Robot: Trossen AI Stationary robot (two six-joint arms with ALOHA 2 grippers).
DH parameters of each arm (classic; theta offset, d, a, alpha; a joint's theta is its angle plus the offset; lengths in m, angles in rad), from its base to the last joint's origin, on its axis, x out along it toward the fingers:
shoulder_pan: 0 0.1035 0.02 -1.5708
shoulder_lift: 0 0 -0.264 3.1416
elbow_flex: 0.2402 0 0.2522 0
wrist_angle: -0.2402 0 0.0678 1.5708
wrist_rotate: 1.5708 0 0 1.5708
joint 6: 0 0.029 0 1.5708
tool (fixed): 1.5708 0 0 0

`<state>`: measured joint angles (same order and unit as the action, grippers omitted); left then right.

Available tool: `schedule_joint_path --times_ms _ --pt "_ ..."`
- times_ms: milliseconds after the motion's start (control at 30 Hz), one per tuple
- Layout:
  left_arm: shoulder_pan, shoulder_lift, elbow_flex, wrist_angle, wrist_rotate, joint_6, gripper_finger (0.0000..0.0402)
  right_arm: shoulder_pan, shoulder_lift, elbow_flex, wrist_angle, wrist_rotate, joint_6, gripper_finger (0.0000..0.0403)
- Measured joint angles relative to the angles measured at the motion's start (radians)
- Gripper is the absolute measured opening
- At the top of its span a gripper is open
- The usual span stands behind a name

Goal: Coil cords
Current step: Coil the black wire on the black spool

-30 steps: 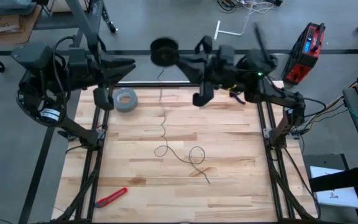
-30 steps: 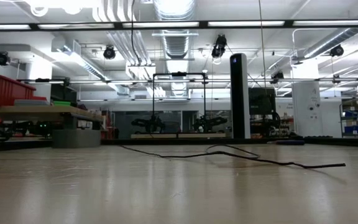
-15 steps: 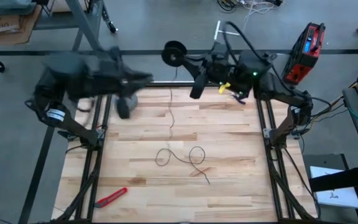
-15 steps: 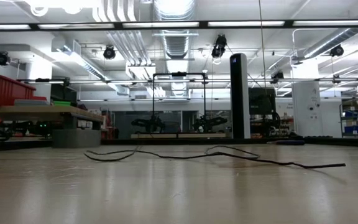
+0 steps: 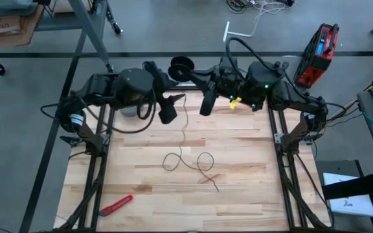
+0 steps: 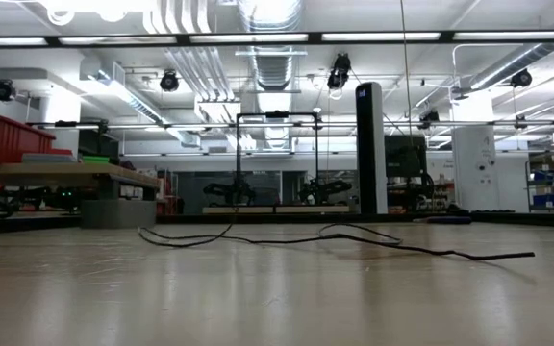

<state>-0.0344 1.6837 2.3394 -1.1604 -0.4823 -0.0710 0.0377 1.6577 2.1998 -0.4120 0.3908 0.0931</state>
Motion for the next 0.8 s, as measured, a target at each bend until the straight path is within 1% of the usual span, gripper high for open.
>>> schedule_joint_path --times_ms 67,133,200,267,300,367,467,500,600,733,800 --pt "0.003 0.003 0.001 0.047 0.042 0.008 0.0195 0.009 0.0 0.0 -0.005 0.003 -0.004 0.0" --pt "0.002 0.004 0.001 0.099 0.12 0.011 0.0191 0.014 0.0 0.0 -0.005 0.006 -0.005 0.0" --pt "0.001 0.004 0.001 0.155 0.189 0.01 0.0181 0.017 0.0 0.0 -0.005 0.006 -0.004 0.0" --pt "0.001 0.004 0.001 0.198 0.221 0.018 0.0165 0.018 0.0 0.0 -0.007 0.003 -0.002 0.0" --pt "0.001 0.003 0.001 0.21 0.225 0.026 0.0153 0.019 0.0 0.0 -0.01 0.003 -0.001 0.0" --pt "0.002 0.0 0.001 0.219 0.228 0.035 0.0117 0.024 0.0 0.0 -0.01 0.004 -0.002 0.0" --pt "0.0 -0.009 0.001 0.209 0.218 0.034 0.0033 0.028 0.0 0.0 -0.011 0.006 -0.006 0.0" --pt "-0.006 -0.015 0.001 0.207 0.204 0.038 0.0017 0.029 0.0 0.0 -0.016 0.006 -0.007 0.0" --pt "-0.03 -0.049 0.009 0.212 0.18 0.081 0.0006 0.031 -0.002 0.0 -0.055 0.018 0.005 0.0" --pt "-0.041 -0.143 0.014 0.241 0.179 0.088 0.0001 0.032 -0.009 0.0 -0.131 0.029 0.041 0.0" --pt "-0.03 -0.175 0.014 0.254 0.143 0.084 0.0001 0.035 -0.01 0.0 -0.14 0.028 0.048 0.0"
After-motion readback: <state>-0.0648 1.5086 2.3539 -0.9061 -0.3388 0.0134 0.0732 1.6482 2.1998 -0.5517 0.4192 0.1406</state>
